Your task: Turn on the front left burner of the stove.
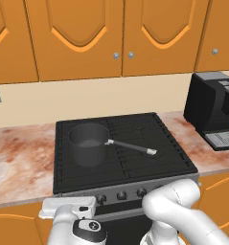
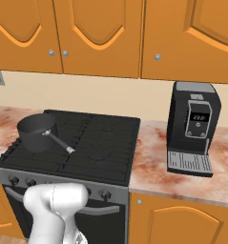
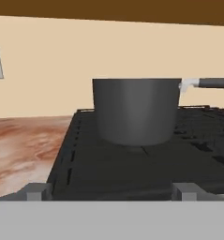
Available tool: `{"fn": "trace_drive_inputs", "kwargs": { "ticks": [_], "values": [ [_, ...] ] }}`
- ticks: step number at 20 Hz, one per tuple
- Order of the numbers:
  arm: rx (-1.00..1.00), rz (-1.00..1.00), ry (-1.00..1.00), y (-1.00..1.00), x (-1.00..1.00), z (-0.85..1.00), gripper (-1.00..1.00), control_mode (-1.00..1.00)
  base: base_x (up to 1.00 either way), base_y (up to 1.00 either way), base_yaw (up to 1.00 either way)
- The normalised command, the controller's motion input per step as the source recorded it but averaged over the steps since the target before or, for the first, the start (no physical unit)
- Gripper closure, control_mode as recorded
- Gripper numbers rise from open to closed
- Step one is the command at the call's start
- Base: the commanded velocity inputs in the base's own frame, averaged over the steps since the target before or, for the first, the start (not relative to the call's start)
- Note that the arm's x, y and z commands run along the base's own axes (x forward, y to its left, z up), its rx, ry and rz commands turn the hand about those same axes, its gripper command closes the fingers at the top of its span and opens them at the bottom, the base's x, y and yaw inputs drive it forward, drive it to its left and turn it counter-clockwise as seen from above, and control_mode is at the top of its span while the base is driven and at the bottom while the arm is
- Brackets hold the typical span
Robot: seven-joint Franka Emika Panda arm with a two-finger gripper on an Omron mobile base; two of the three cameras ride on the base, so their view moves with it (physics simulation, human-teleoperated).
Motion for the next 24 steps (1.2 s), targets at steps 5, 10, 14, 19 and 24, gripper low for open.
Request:
{"fn": "trace_drive_inputs", "kwargs": {
  "ticks": [5,10,14,19,24],
  "values": [
    [0.00,0.00,-0.05,0.00,0.00,-0.02,-1.00,-1.00,0.00,0.00,0.00],
    [0.00,0.00,-0.02,0.00,0.00,-0.17,-1.00,-1.00,0.00,0.00,0.00],
    [-0.02,0.00,0.00,0.00,0.01,-0.05,-1.00,-1.00,0.00,0.00,0.00],
    [-0.03,0.00,0.00,0.00,0.09,-0.28,-1.00,-1.00,0.00,0.00,0.00],
    [-0.03,0.00,-0.01,0.00,0.11,-0.46,-1.00,-1.00,0.00,0.00,0.00]
  ]
}}
